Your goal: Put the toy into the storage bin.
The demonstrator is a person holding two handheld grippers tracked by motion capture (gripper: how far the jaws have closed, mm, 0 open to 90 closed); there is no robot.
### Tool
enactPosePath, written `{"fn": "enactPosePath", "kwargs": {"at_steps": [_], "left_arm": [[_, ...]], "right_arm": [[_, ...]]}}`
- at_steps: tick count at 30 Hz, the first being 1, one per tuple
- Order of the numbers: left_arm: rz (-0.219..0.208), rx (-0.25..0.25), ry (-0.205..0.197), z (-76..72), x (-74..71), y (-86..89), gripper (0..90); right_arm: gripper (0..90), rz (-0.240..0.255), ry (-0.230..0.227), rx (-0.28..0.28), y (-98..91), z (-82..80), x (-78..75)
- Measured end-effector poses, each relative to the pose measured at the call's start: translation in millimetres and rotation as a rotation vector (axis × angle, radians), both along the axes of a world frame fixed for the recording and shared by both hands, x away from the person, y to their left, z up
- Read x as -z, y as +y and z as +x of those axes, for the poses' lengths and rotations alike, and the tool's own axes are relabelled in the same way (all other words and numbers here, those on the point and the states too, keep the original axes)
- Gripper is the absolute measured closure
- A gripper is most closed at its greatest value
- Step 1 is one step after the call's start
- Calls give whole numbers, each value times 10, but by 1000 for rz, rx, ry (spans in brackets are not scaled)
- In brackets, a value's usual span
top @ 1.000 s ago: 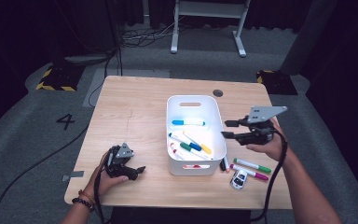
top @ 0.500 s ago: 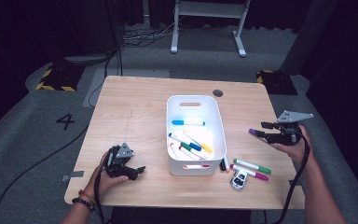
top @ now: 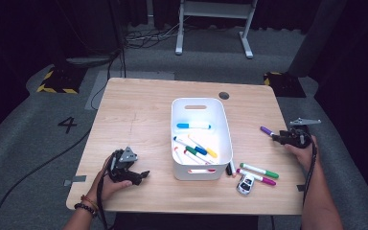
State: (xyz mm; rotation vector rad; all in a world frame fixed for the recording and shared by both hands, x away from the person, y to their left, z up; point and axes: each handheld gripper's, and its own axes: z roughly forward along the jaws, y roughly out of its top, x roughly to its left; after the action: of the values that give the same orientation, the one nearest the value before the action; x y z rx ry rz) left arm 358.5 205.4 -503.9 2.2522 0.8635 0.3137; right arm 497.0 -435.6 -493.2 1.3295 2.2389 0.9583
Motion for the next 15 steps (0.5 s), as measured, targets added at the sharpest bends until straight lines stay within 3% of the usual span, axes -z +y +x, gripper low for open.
{"fn": "enactPosePath", "kwargs": {"at_steps": [7,10,15], "left_arm": [[-6,-3,9,-5,3,-4,153],[-6,-3,7,-6,3,-5,153],[-1,-1,3,-2,1,-1,153]], "right_arm": [[577,-38,9,-63,173,-43,-23],[675,-48,6,-85,220,-71,-27],[762,-75,20,-134,342,-126,-53]]}}
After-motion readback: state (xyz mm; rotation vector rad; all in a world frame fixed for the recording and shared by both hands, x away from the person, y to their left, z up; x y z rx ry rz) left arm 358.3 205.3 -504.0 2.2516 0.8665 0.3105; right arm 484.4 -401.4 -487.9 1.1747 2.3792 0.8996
